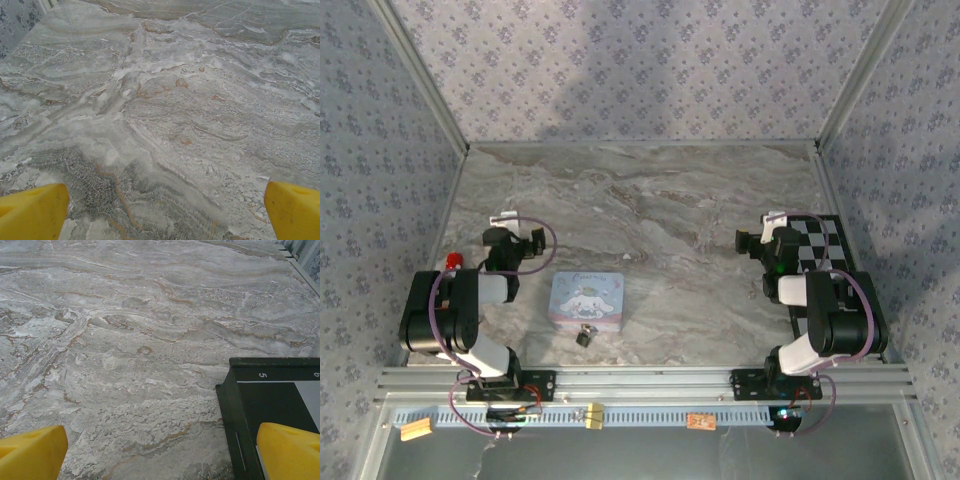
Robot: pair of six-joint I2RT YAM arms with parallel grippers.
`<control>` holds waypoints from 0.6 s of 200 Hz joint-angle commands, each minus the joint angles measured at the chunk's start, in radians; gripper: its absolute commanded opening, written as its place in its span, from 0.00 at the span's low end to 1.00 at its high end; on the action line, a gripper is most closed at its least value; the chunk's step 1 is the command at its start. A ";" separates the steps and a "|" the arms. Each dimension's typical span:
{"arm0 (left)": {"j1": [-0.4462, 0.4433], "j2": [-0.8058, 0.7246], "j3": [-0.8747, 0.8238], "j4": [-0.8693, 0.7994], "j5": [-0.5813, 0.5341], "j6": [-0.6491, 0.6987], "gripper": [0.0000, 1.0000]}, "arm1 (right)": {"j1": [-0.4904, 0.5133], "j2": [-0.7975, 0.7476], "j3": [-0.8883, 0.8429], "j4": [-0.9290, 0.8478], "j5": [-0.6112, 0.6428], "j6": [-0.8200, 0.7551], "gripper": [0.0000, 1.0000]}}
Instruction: Unlock the padlock with the key
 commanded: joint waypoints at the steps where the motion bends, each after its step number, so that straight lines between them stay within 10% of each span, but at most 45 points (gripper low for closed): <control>1: -0.008 0.008 0.021 0.031 -0.008 0.012 1.00 | -0.009 0.015 0.022 0.024 0.011 0.011 0.99; 76: -0.114 -0.365 0.084 -0.383 -0.205 0.026 1.00 | 0.095 -0.271 0.054 -0.253 0.048 -0.054 0.99; 120: -0.118 -0.565 0.226 -0.740 -0.272 -0.320 1.00 | 0.151 -0.506 0.176 -0.562 -0.011 0.098 0.99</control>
